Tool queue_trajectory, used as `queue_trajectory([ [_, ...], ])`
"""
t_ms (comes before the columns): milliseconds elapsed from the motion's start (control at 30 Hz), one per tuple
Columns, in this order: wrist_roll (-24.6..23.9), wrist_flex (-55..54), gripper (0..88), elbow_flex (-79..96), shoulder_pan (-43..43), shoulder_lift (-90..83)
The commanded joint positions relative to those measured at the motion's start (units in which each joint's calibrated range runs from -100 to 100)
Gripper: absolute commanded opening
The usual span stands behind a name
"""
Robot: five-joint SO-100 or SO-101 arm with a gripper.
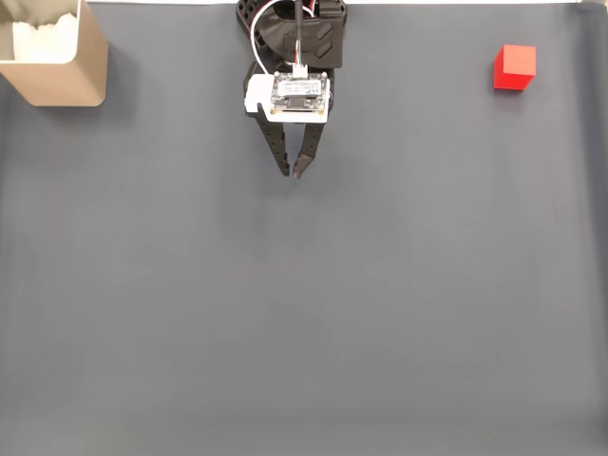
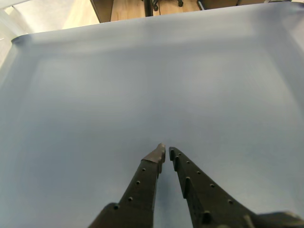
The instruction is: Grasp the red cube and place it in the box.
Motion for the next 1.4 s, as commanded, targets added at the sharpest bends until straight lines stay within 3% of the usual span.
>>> queue_trajectory([
  [0,-0.29,-1.87,0.0,-6.97,0.05,4.23],
  [500,0.15,4.2,0.0,-33.34,-5.35,26.07],
  [833,3.17,8.79,0.0,-47.67,-11.24,37.33],
  [1367,5.42,13.71,0.0,-64.45,-27.72,49.64],
])
